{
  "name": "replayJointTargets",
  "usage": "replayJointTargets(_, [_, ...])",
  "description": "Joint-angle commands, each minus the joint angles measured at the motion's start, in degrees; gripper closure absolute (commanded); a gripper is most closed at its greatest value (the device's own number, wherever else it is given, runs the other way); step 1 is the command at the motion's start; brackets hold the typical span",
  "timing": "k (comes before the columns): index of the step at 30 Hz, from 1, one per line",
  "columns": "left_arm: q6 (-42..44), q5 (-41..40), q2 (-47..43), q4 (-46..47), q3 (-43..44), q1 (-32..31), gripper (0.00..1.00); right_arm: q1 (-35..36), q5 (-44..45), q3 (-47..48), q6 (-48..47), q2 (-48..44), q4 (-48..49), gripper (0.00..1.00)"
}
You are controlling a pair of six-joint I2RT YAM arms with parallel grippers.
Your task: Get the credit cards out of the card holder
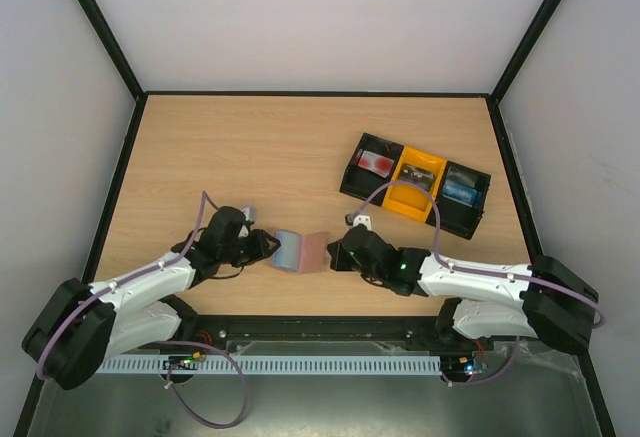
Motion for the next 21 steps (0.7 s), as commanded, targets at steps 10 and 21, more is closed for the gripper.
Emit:
replayJointTargets(10, [-1.8,5.0,-3.8,4.2,-2.5,0.2,0.97,0.1,6.7,1.9,2.6,-2.6,-10.7,0.61])
replayJointTargets(21, [-2.2,5.8,-2.7,5.0,-2.2,0.2,0.97,0.2,-6.6,4.1,5.1,-0.9,0.1,0.39])
